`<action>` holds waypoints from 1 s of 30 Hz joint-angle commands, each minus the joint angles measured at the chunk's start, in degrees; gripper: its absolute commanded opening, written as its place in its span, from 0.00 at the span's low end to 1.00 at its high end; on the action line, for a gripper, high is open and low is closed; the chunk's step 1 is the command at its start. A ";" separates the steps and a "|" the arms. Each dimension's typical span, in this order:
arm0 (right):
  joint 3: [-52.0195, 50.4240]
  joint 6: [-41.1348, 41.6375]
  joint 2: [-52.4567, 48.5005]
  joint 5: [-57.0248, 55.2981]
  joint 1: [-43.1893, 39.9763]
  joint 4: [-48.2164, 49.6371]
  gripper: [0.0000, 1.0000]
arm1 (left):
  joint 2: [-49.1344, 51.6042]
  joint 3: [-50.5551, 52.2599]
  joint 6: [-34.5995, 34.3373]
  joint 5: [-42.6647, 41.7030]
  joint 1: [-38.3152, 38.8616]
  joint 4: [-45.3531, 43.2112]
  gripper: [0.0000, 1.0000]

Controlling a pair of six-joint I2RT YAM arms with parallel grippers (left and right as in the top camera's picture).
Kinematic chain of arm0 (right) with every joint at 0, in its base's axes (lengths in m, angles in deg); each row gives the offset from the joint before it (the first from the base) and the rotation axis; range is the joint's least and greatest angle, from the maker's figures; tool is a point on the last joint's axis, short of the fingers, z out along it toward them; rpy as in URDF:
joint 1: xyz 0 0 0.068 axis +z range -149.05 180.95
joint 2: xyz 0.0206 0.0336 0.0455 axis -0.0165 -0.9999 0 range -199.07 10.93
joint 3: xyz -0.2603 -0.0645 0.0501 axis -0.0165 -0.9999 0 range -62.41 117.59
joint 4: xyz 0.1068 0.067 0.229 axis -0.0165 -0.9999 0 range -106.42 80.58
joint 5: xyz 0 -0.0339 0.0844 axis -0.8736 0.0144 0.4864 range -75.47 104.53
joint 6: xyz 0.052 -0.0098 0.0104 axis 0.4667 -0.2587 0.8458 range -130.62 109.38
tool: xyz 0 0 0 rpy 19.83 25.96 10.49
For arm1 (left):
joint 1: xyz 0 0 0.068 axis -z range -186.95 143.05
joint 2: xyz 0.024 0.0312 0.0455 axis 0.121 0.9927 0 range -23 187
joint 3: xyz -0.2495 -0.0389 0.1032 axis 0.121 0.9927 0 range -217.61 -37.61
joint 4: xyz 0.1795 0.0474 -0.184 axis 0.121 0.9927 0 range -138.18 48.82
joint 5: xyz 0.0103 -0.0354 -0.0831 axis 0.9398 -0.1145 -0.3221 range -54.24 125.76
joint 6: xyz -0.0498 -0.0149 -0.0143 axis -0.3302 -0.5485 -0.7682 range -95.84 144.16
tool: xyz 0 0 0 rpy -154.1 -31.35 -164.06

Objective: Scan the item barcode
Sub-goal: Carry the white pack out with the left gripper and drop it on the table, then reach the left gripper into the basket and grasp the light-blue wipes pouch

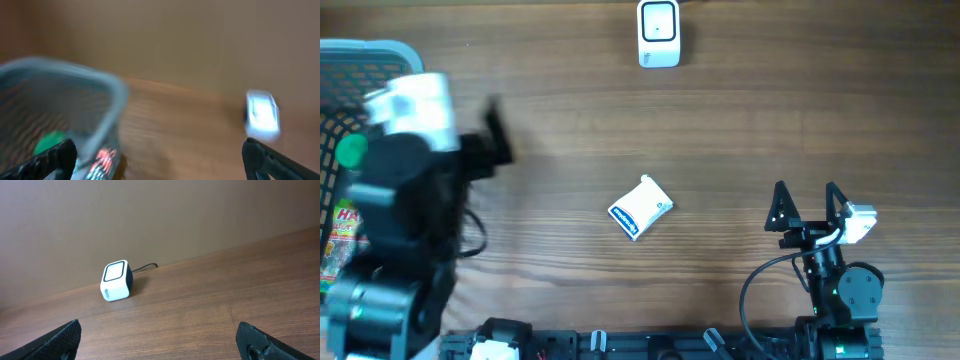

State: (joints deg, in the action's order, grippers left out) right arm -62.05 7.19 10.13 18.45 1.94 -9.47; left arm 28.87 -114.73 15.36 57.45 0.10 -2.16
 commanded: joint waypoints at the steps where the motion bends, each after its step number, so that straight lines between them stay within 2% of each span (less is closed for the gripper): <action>1: -0.07 0.39 0.26 -0.94 0.22 0.13 1.00 | 0.61 -0.46 -14.67 3.02 -14.91 -0.17 1.00; 3: -0.07 0.39 0.26 -0.94 0.22 0.13 1.00 | 3.43 -0.46 -16.31 2.89 -22.36 1.31 1.00; 4: -0.07 0.37 0.26 -0.94 0.22 0.13 1.00 | 6.01 -0.46 -18.56 0.66 -26.64 3.21 1.00; 7: -0.07 0.39 0.26 -0.94 0.22 0.13 1.00 | 14.75 -0.46 -18.91 -8.52 -36.15 6.27 1.00; 10: -0.07 0.39 0.26 -0.94 0.22 0.13 1.00 | 24.46 -0.46 -19.21 -13.84 -40.81 6.32 1.00; 15: -0.07 0.42 0.26 -0.94 0.22 0.13 1.00 | 35.32 -0.46 -21.73 -14.03 -41.20 5.46 1.00; 24: -0.07 0.39 0.26 -0.94 0.22 0.13 1.00 | 56.04 -0.46 -25.11 -19.17 -41.24 3.37 1.00; 30: -0.07 0.42 0.26 -0.94 0.22 0.13 1.00 | 58.99 -0.46 -25.09 -19.34 -41.24 3.28 1.00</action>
State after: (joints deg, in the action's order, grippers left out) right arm -62.05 7.17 10.13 18.45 1.94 -9.47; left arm 86.71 -114.97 -8.99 38.81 -41.06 0.86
